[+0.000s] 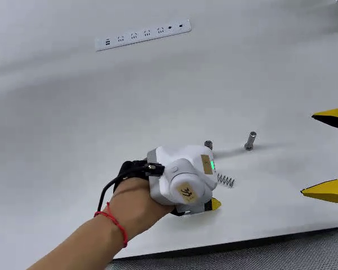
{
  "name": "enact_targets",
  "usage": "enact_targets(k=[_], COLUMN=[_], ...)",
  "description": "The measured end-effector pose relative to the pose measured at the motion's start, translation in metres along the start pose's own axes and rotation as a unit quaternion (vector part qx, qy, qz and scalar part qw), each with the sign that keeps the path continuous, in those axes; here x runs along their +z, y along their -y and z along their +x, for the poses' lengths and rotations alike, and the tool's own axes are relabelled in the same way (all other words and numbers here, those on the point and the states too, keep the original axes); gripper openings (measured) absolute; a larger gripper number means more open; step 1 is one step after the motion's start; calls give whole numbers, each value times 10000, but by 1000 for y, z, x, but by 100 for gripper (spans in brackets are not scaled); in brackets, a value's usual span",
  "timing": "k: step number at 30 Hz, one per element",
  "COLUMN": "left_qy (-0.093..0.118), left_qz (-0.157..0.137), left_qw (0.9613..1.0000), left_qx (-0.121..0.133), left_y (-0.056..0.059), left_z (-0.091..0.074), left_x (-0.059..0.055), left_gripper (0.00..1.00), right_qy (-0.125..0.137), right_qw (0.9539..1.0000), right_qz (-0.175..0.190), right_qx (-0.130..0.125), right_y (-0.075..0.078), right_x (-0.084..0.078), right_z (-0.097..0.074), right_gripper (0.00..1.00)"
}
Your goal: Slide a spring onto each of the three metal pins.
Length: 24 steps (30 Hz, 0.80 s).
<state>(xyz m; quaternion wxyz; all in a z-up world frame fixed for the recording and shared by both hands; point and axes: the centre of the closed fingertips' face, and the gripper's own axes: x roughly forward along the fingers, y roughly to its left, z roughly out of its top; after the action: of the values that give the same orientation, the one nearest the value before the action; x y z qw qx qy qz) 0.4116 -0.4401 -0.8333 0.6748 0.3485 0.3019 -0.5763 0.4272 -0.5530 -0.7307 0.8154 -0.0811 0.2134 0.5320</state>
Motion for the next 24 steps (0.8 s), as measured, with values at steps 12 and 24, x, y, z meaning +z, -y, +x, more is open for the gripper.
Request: enact_targets(k=[12,24], left_qy=[-303,-390], left_qz=[-219,-473], left_qw=[9993,9981], left_qx=[54,98], left_y=[-2,2], left_z=[11,8], left_x=[-12,-19], left_gripper=[37,22], right_qy=[50,62], right_qw=[9998,9998], right_qz=[107,125], right_qx=[-155,-157], right_y=[-1,1], right_x=[-5,-12], right_z=[-5,-7], right_gripper=[83,82])
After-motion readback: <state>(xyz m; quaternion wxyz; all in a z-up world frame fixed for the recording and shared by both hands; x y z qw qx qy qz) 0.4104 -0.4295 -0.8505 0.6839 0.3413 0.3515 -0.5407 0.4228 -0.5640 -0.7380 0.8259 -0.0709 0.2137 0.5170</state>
